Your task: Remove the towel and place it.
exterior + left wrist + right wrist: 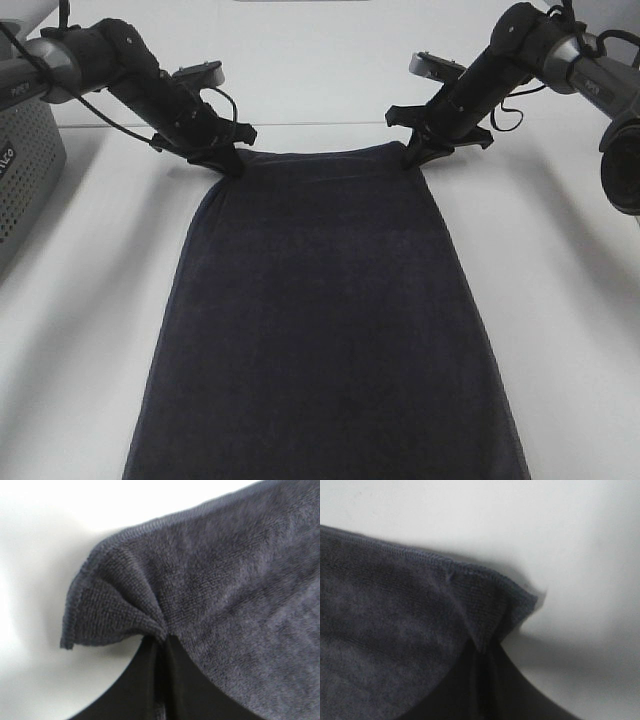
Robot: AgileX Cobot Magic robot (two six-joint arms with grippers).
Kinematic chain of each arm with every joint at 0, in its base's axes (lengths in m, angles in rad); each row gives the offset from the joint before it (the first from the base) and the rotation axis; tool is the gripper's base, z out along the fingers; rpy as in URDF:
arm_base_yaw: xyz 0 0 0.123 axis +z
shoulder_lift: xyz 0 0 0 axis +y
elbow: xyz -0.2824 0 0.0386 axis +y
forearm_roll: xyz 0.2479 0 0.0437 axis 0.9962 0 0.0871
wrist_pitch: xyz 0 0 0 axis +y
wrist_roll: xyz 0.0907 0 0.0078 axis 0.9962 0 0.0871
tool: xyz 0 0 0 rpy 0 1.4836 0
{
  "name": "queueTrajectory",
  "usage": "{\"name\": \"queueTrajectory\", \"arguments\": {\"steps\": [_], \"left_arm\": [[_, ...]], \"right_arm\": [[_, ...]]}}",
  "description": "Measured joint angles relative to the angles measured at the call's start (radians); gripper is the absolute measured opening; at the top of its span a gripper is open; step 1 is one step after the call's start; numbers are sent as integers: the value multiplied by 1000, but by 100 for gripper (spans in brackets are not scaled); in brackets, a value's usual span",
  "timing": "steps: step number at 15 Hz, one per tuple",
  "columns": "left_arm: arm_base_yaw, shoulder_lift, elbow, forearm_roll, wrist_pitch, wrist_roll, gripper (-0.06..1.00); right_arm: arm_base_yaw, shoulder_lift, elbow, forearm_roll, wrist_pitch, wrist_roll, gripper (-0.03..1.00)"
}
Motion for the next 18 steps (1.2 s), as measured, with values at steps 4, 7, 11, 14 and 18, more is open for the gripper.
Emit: {"name": "queueTrajectory", "arguments": {"steps": [4, 7, 11, 14, 18], "left_arm": [[0, 0, -91, -2, -107, 76, 2], [0, 2, -92, -5, -168, 94, 1], [0, 2, -92, -23, -246, 151, 1], [0, 9, -92, -25, -303, 168, 1], [0, 41, -92, -30, -348, 192, 1]], "right_arm": [[0, 2, -83, -9, -86, -1, 2], [0, 2, -83, -12, -150, -11, 2], [0, 2, -83, -13, -233, -17, 2], [0, 8, -83, -13, -264, -31, 2], [0, 49, -83, 3, -301, -37, 2]]}}
